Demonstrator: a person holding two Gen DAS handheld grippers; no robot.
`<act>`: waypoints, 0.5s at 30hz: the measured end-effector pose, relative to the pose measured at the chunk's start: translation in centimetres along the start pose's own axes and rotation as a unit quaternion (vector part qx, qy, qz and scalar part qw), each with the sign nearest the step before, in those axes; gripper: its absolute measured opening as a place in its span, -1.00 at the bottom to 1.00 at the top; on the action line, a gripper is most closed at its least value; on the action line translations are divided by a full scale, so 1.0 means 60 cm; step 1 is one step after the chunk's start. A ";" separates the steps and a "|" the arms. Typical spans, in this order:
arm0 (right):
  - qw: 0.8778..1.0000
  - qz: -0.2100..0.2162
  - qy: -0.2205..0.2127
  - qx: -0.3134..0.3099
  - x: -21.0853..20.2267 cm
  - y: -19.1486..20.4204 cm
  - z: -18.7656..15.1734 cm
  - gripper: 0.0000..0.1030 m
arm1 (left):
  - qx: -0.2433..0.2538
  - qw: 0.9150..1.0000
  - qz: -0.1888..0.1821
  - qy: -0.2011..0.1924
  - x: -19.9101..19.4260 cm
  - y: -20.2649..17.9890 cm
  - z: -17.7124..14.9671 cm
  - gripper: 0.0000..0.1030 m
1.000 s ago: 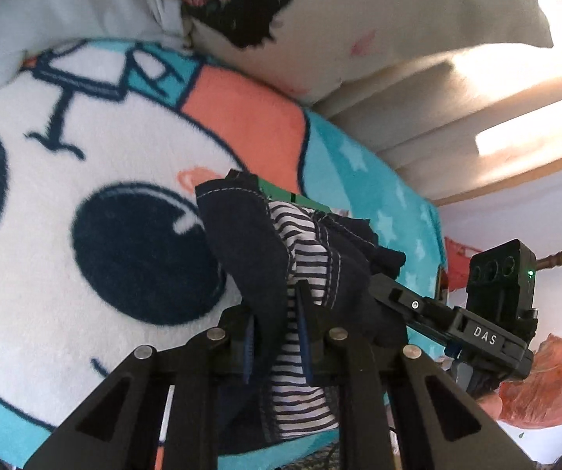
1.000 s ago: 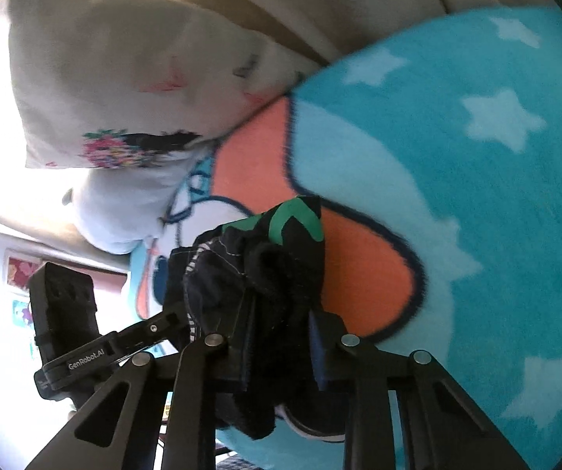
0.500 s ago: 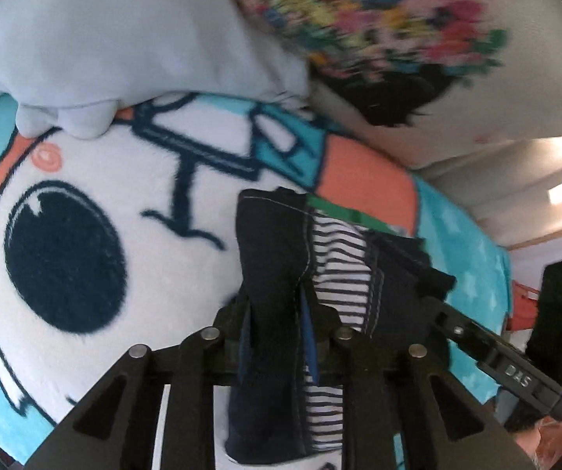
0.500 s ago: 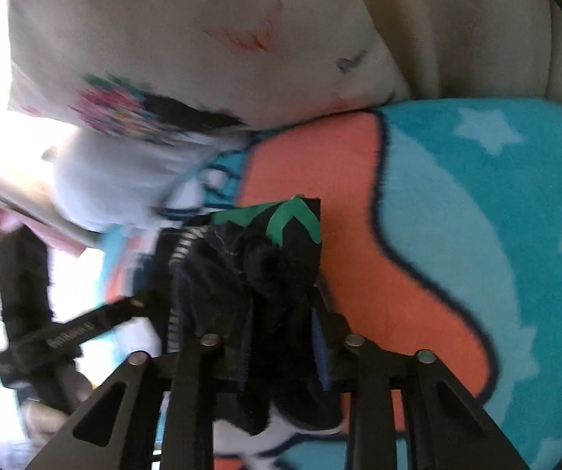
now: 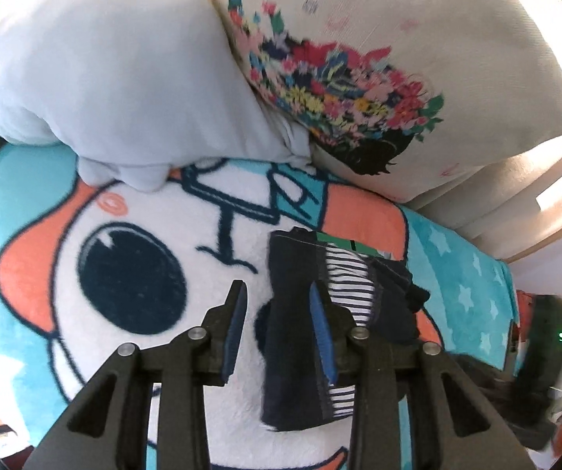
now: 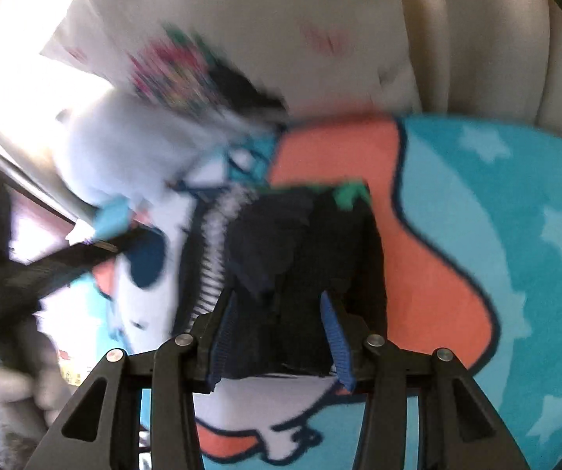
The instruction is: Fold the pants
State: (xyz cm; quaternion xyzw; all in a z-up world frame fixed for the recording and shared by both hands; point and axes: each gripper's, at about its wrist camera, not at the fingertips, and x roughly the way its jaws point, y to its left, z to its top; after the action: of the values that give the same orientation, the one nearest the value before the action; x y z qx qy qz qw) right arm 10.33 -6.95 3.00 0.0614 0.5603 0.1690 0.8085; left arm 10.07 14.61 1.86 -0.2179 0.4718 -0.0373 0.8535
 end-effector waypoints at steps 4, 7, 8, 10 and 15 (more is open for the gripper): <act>0.998 -0.014 0.041 0.041 0.037 -0.027 -0.005 0.09 | 0.030 0.999 0.016 -0.039 -0.049 -0.005 0.002 -0.37; 0.999 -0.024 -0.006 0.045 -0.007 -0.016 0.001 0.11 | 0.051 0.994 0.033 -0.090 -0.104 -0.007 -0.003 -0.11; 0.998 -0.032 -0.021 0.044 -0.020 -0.011 0.001 0.15 | 0.054 0.992 0.039 -0.107 -0.122 -0.005 -0.005 0.03; 0.996 -0.055 -0.048 0.046 -0.041 0.005 -0.001 0.20 | 0.065 0.985 0.066 -0.148 -0.160 -0.004 -0.014 0.21; 0.992 -0.082 -0.076 0.049 -0.048 0.057 -0.014 0.21 | 0.077 0.954 0.143 -0.253 -0.246 0.004 -0.042 0.92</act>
State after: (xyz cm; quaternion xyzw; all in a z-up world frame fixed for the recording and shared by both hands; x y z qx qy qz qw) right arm 7.93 -4.80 6.20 0.0672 0.5082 0.0689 0.8558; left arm -0.19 17.95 12.28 -0.0837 0.2620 0.1054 0.9556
